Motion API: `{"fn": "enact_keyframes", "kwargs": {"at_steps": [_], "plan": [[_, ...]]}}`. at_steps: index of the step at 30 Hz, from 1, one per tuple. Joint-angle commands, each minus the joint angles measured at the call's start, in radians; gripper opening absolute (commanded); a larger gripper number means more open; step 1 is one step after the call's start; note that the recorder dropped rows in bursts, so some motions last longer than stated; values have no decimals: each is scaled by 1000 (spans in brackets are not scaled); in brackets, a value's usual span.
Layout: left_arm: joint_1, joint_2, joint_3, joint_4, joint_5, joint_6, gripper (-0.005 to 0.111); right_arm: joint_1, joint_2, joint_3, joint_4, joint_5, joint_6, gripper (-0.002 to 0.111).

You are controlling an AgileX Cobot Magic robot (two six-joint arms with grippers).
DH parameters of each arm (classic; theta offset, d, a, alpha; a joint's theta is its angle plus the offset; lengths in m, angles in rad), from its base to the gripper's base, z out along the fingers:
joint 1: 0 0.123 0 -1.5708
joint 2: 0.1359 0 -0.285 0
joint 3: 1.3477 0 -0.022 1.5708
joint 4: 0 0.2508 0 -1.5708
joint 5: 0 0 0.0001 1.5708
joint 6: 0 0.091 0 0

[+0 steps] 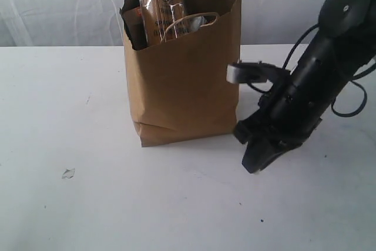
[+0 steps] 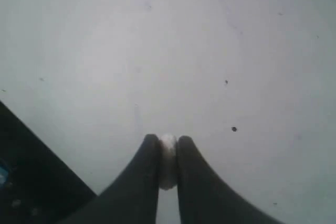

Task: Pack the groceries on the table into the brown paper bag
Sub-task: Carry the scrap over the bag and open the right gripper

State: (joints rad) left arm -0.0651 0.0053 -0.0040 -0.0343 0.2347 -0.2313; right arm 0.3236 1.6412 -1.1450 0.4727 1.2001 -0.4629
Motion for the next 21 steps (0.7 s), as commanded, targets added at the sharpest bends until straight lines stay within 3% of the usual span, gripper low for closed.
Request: {"fn": "enact_keyframes", "kwargs": {"at_steps": [1,5,7,8,12,17,21], "plan": [[-6,-5,4,-3,0,0,0,-5,-148,0,181,21,-13,7],[-6,-5,4,-3,0,0,0,-5,-285,0,550,21,-161,7],[-6,-5,4,-3,0,0,0,-5,-327,0,778,21,-419,7],[-6,-5,4,-3,0,0,0,-5,-337,0,904,-37,-599,7],[-6,-5,4,-3,0,0,0,-5,-329,0,1254,-405,-874,7],[-6,-5,4,-3,0,0,0,-5,-297,-6,1272,-549,-1134,7],[-6,-5,4,-3,0,0,0,-5,-211,-17,1272,-551,-1156,7]]}}
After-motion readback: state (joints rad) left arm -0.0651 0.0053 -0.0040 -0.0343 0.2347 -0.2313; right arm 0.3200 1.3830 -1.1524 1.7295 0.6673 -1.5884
